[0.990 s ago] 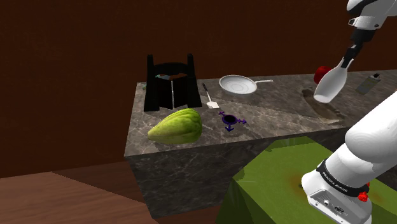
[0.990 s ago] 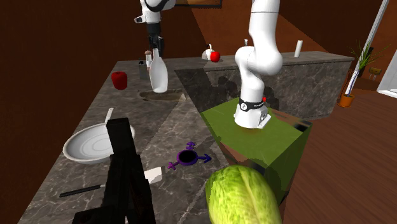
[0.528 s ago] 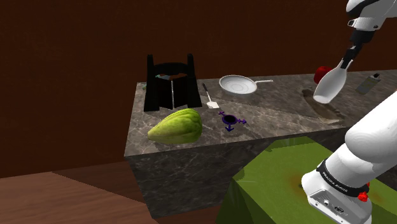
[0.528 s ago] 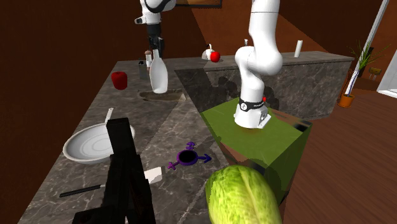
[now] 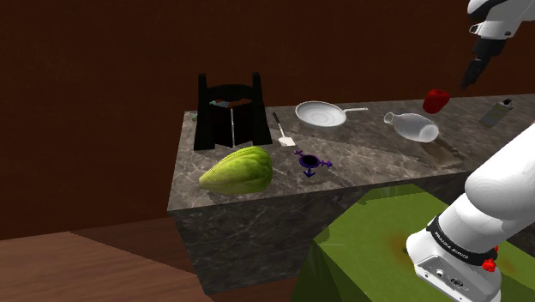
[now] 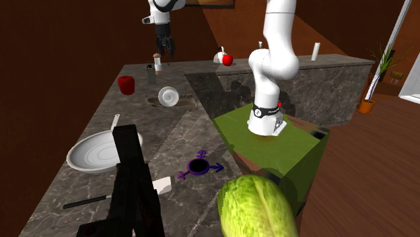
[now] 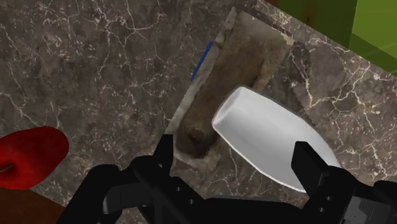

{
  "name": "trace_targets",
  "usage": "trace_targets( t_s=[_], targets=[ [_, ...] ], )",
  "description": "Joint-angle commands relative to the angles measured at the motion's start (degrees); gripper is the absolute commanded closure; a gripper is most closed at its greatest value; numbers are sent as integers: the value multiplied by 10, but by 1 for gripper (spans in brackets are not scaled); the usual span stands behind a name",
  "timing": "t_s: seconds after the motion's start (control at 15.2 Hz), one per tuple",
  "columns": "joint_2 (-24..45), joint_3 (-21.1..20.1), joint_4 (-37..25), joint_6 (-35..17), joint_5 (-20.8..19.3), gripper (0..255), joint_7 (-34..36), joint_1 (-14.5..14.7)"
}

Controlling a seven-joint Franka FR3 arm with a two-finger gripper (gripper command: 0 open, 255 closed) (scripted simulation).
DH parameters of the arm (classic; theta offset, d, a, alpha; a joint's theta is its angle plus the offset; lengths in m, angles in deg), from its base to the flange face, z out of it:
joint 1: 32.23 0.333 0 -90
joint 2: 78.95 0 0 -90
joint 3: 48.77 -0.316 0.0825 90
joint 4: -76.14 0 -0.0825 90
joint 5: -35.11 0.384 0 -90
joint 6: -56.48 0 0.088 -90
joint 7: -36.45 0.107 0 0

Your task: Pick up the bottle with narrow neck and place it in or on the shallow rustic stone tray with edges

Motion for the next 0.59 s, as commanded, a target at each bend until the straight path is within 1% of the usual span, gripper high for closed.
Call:
trace_targets(
  t_s=[0.0,0.13,0.53],
  targets=[
    [-4,-2,-26,29,-2,0,1,2],
    [-7,-4,-58,63,-3,0,2,4],
    [-7,-4,-58,63,-3,0,2,4]
  ],
)
